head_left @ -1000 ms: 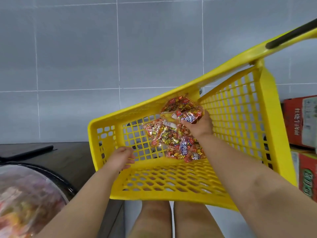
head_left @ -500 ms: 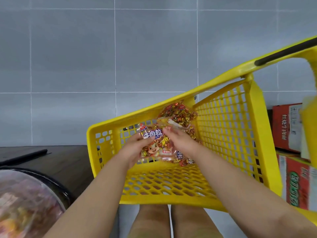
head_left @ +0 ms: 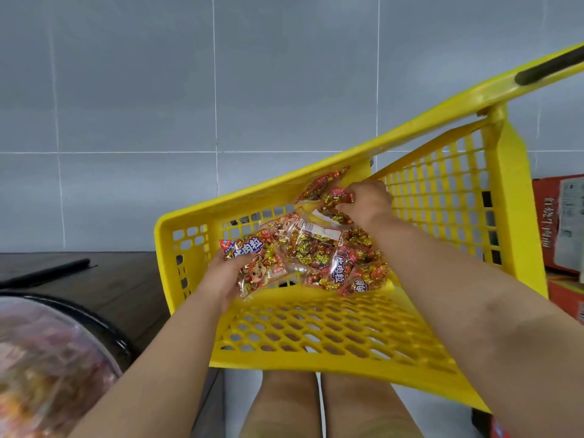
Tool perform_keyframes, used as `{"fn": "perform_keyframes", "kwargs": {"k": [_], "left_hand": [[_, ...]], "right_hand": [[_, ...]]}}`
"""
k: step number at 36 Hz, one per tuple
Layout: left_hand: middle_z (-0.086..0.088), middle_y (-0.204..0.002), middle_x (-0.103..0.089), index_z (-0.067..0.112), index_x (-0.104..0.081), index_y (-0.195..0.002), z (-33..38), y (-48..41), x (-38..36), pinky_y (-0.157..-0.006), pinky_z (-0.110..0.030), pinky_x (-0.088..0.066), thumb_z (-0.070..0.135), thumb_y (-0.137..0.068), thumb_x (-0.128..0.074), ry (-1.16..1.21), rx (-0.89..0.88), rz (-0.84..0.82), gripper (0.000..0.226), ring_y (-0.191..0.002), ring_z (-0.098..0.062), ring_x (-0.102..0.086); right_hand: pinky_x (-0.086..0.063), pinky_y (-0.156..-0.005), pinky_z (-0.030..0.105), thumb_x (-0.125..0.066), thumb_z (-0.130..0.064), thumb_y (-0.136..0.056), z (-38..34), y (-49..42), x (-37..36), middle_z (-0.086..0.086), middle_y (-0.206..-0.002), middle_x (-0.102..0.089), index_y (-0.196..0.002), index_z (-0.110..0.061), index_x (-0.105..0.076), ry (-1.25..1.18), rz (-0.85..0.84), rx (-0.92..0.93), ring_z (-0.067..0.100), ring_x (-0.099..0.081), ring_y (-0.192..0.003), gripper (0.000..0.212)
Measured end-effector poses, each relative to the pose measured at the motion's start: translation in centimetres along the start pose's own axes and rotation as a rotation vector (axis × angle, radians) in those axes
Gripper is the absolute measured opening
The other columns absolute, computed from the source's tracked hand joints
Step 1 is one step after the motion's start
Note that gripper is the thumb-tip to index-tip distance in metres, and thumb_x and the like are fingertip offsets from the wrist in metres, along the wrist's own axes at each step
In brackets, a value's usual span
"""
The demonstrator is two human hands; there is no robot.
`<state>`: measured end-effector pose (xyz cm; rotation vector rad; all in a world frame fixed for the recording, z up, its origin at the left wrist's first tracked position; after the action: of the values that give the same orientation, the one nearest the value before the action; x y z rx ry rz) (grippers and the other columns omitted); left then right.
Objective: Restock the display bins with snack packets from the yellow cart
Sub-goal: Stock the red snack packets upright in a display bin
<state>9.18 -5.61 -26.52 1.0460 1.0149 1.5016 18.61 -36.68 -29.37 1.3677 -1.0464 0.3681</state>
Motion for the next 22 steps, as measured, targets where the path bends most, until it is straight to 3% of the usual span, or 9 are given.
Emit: {"fn": "perform_keyframes", "kwargs": {"k": [4, 7, 11, 13, 15, 17, 20, 22], "left_hand": [[-0.013, -0.152, -0.036, 0.024, -0.011, -0.153, 0.3, 0.6, 0.3, -0.107, -0.056, -0.036, 0.015, -0.082, -0.074, -0.013, -0.015, 0.036, 0.095, -0.132, -0.034, -0.045], [-0.009, -0.138, -0.052, 0.020, -0.022, -0.151, 0.7, 1.4, 0.0, -0.102, -0.051, -0.044, 0.011, -0.083, -0.072, -0.035, -0.035, 0.037, 0.085, -0.118, -0.030, -0.057], [-0.012, -0.133, -0.058, 0.017, -0.042, -0.140, 1.6, 2.8, -1.0, -0.104, -0.052, -0.043, 0.020, -0.087, -0.069, -0.083, -0.066, 0.005, 0.059, -0.118, -0.033, -0.057], [-0.015, -0.129, -0.061, 0.016, -0.044, -0.139, 1.9, 3.7, -2.0, -0.099, -0.050, -0.047, 0.026, -0.092, -0.063, -0.063, -0.064, -0.038, 0.052, -0.113, -0.032, -0.061], [-0.016, -0.122, -0.065, 0.013, -0.048, -0.133, 2.3, 4.8, -3.6, -0.082, -0.042, -0.056, 0.036, -0.097, -0.051, 0.002, -0.058, -0.137, 0.043, -0.100, -0.028, -0.066], [-0.008, -0.107, -0.072, 0.014, -0.059, -0.121, 2.6, 5.7, -4.8, -0.071, -0.036, -0.056, 0.053, -0.094, -0.039, 0.062, -0.051, -0.257, 0.052, -0.088, -0.019, -0.071], [0.002, -0.097, -0.075, 0.023, -0.061, -0.112, 2.6, 5.8, -4.8, -0.067, -0.031, -0.058, 0.070, -0.074, -0.029, 0.082, -0.089, -0.348, 0.068, -0.085, -0.012, -0.072], [0.003, -0.098, -0.074, 0.025, -0.060, -0.113, 2.5, 5.6, -4.3, -0.065, -0.029, -0.057, 0.070, -0.071, -0.027, 0.103, -0.109, -0.347, 0.070, -0.085, -0.012, -0.071]], "right_hand": [[-0.039, -0.093, 0.038, -0.067, -0.037, -0.083, -1.0, 2.6, 1.4, 0.006, -0.117, -0.059, -0.113, -0.019, -0.064, -0.141, 0.025, 0.134, 0.027, -0.044, -0.117, 0.035], [-0.046, -0.083, 0.034, -0.070, -0.032, -0.082, -0.8, 5.0, 3.1, 0.002, -0.107, -0.064, -0.109, -0.016, -0.063, -0.429, 0.006, 0.113, 0.021, -0.056, -0.102, 0.032], [-0.046, -0.061, 0.015, -0.074, -0.035, -0.078, -2.1, 8.4, 2.9, -0.015, -0.090, -0.062, -0.097, -0.027, -0.062, -0.750, -0.270, 0.112, 0.004, -0.061, -0.085, 0.024], [-0.050, -0.064, 0.020, -0.073, -0.041, -0.078, -3.4, 9.7, 1.9, -0.012, -0.095, -0.063, -0.100, -0.023, -0.062, -0.743, -0.375, 0.143, 0.007, -0.062, -0.086, 0.030], [-0.047, -0.055, 0.018, -0.072, -0.043, -0.077, -4.8, 10.6, 0.7, -0.014, -0.087, -0.060, -0.095, -0.024, -0.059, -0.728, -0.432, 0.175, 0.002, -0.057, -0.074, 0.029], [-0.045, -0.057, 0.013, -0.074, -0.043, -0.076, -6.1, 11.0, -0.2, -0.019, -0.078, -0.063, -0.081, -0.028, -0.059, -0.757, -0.456, 0.198, -0.003, -0.057, -0.071, 0.021], [-0.052, -0.077, 0.025, -0.074, -0.050, -0.073, -7.4, 10.8, -1.1, -0.004, -0.096, -0.069, -0.087, -0.019, -0.062, -0.733, -0.483, 0.216, 0.011, -0.064, -0.091, 0.037], [-0.046, -0.064, 0.015, -0.074, -0.053, -0.071, -8.0, 10.3, -1.3, -0.012, -0.088, -0.065, -0.079, -0.027, -0.058, -0.723, -0.478, 0.223, 0.004, -0.061, -0.084, 0.031]]}}
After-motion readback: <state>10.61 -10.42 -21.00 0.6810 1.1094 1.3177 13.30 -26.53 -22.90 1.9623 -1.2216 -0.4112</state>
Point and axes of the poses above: each hand's wrist, its own y-axis away from the middle knuckle, its own x-axis out of the back of the hand, z = x × y, the point moved 8 cm from there along -y, towards the middle knuckle
